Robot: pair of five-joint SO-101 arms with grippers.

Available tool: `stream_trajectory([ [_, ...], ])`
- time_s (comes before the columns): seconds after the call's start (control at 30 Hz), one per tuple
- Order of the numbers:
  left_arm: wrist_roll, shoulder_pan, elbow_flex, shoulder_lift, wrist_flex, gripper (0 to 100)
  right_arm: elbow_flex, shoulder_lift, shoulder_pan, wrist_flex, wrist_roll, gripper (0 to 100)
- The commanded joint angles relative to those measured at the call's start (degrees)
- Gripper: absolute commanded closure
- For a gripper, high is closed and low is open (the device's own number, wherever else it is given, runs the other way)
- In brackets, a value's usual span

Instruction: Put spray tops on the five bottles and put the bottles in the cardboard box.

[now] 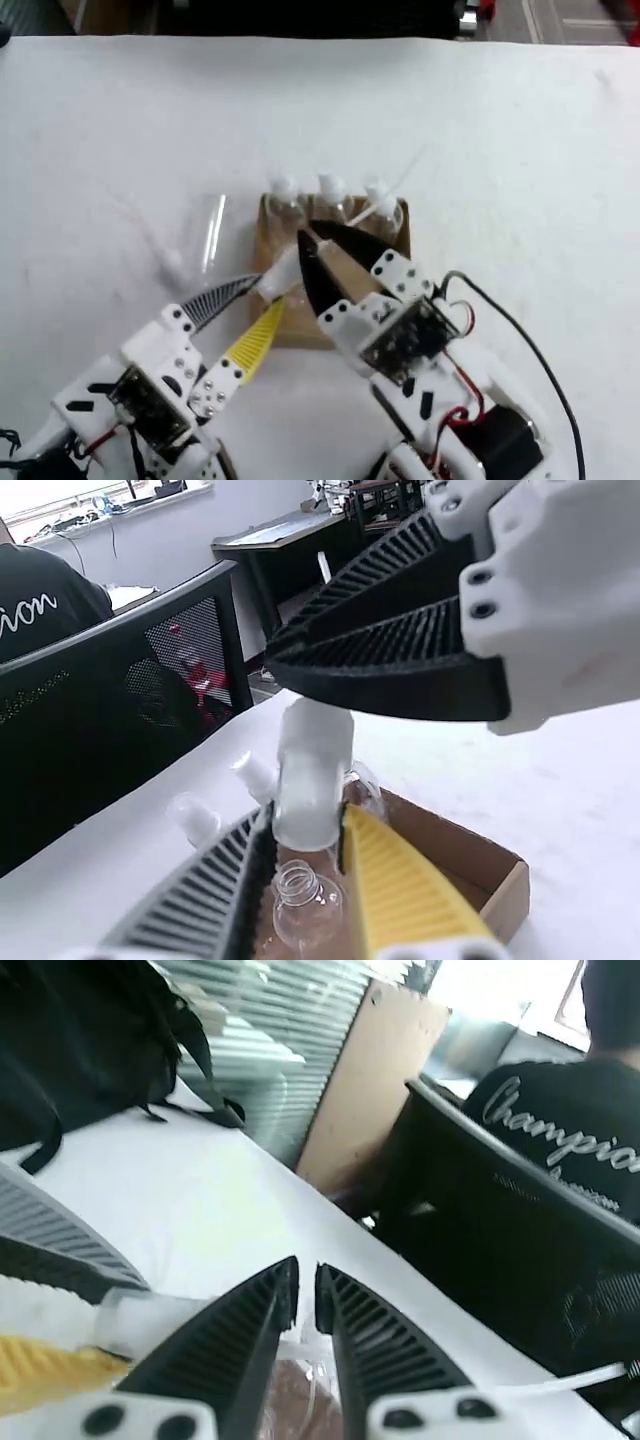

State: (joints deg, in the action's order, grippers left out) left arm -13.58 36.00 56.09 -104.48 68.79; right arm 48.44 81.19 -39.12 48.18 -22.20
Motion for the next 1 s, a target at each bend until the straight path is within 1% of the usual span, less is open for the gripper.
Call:
stream_trajectory([
  [0.0, 0.2, 0.1, -1.1, -0.3, 0.2, 98, 1.1, -0.8, 2.1, 0.2, -0.9, 98.2],
  [0.43, 0.2, 0.1, -1.1, -0.3, 0.1, 98, 1.7, -1.2, 1.7, 0.3, -0.5, 98.2],
  [0.67, 0.4, 0.1, -1.1, -0.3, -0.3, 98, 4.0, -0.7, -3.5, 0.3, -0.9, 98.2],
  [0.87, 0.5, 0.6, -1.1, -0.3, -3.7, 98, 3.0, -0.5, -3.4, 0.3, -0.9, 98.2],
  [0.97, 0.4, 0.6, -1.1, -0.3, -5.1, 98, 2.5, 2.7, -3.4, 0.7, -0.9, 98.2],
])
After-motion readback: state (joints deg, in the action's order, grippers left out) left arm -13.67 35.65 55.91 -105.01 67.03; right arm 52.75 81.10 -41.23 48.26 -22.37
